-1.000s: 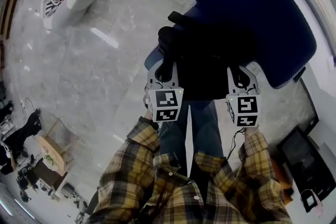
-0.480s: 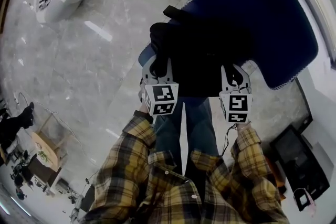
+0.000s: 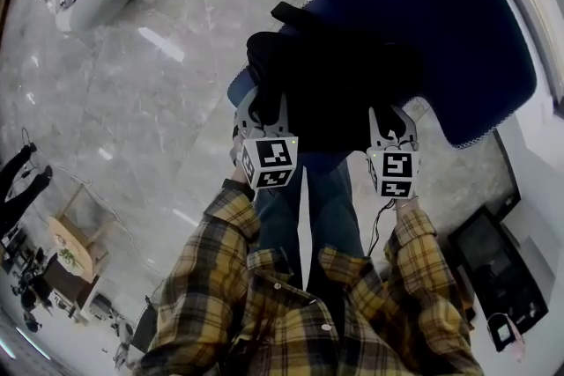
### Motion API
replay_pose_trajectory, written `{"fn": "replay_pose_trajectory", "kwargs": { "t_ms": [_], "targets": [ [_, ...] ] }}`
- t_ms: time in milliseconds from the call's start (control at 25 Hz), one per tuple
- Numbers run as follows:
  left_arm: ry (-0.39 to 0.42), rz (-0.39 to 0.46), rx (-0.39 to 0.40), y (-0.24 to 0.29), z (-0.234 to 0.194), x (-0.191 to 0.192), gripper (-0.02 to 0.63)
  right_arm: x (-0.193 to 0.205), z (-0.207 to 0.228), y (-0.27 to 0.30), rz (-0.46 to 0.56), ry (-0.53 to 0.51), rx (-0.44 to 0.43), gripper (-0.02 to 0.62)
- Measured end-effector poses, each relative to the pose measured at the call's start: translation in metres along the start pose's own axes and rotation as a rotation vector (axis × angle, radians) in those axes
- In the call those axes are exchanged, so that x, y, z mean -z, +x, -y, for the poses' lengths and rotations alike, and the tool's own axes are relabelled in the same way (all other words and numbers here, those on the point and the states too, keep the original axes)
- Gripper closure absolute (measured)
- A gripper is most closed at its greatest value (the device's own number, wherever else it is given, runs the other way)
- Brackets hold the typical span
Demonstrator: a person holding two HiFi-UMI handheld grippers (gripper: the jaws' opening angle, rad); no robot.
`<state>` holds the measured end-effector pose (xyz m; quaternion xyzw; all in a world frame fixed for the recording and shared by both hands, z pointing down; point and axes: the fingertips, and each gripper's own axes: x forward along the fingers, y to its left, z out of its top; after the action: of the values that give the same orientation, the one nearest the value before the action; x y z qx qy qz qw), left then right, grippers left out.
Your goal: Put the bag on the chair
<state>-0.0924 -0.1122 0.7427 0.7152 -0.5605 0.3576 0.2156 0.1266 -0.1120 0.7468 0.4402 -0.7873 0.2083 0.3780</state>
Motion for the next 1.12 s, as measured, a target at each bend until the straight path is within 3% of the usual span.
{"fn": "replay_pose_trajectory", "kwargs": {
  "t_ms": [640,1120],
  "targets": [
    [0.001,0.016,-0.012,-0.018,-0.006,-0.017,0.38,-0.018,-0.009,-0.02,0.017,0.053,-0.052,0.379],
    [0.047,0.177,-0.009,-0.059,0.003,-0.087,0.37,-0.073,-0.003,-0.059,0.127,0.047,-0.029,0.364]
  ]
}}
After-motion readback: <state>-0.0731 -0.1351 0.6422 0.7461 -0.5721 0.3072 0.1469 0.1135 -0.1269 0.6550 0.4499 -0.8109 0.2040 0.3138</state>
